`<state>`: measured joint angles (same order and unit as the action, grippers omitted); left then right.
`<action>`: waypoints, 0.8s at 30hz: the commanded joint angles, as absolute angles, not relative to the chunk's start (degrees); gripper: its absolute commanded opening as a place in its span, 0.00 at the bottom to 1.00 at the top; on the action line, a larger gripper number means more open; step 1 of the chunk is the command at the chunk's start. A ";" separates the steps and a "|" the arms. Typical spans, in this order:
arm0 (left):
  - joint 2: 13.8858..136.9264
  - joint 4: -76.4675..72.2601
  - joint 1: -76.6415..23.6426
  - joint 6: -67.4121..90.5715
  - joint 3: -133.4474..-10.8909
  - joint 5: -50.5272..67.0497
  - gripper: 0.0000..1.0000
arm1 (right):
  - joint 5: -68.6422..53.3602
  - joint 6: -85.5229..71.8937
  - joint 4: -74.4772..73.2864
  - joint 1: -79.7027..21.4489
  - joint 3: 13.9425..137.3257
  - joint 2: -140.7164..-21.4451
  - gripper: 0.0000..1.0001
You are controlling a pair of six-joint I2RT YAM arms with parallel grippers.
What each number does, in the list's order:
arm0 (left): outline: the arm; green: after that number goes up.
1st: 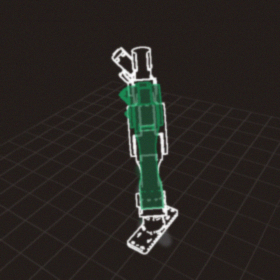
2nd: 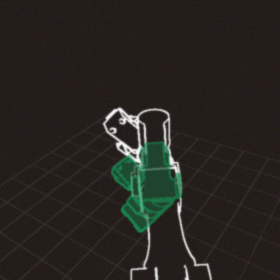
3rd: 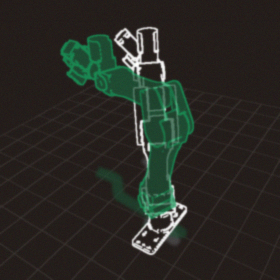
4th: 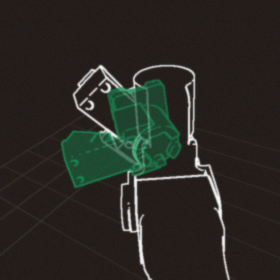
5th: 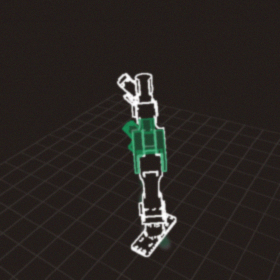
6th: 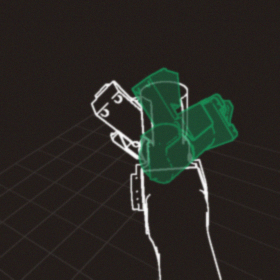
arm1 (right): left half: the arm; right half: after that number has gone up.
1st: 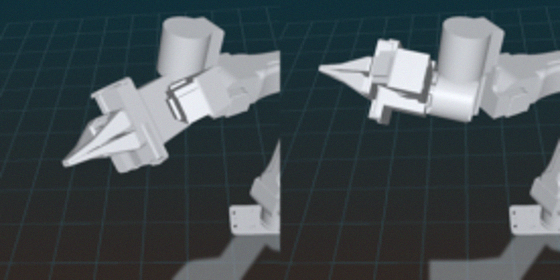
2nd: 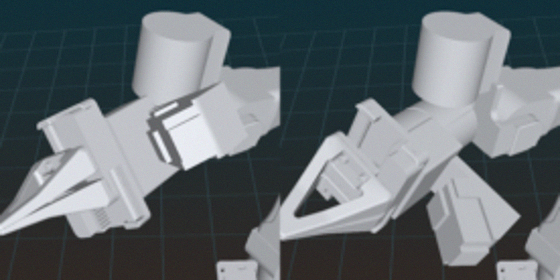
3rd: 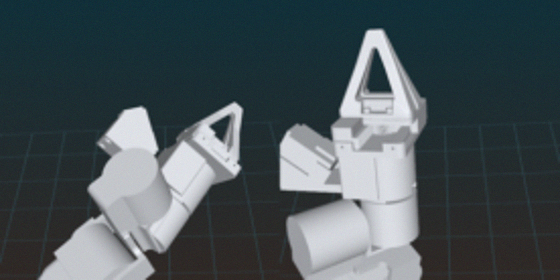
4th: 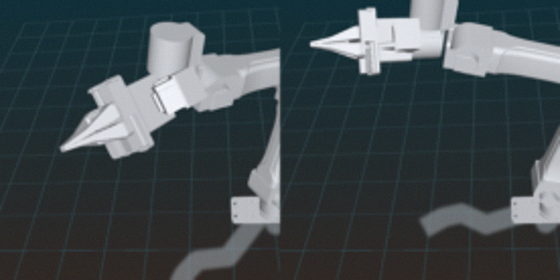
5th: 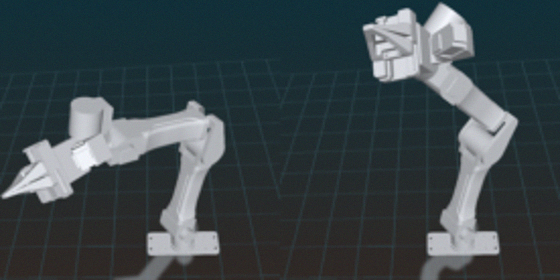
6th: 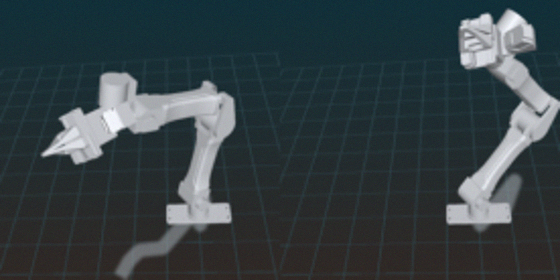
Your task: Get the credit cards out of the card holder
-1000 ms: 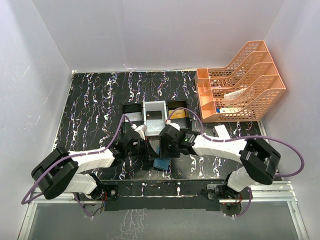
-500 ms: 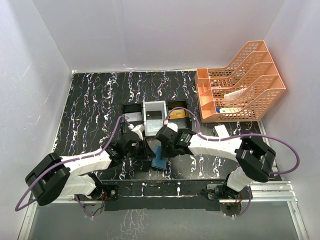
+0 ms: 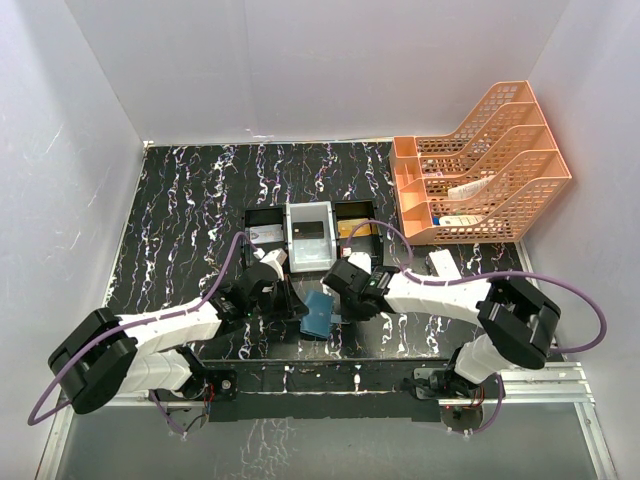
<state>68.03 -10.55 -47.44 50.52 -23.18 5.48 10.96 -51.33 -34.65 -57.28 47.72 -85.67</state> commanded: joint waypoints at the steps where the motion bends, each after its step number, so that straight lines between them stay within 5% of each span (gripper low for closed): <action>1: 67.28 -9.50 -47.08 48.72 -23.98 4.30 0.00 | 12.54 -50.61 -36.02 -57.21 48.69 -83.43 0.20; 6: 67.05 -9.06 -47.11 48.35 -24.16 4.28 0.00 | 10.43 -50.38 -31.12 -56.81 48.32 -81.00 0.33; 11: 67.50 -9.67 -47.10 48.32 -24.15 5.26 0.00 | 7.91 -50.20 -27.14 -55.66 47.60 -82.30 0.34; 24: 66.14 -7.75 -47.03 48.35 -24.15 3.52 0.00 | 2.43 -50.56 -22.05 -54.27 43.13 -83.63 0.16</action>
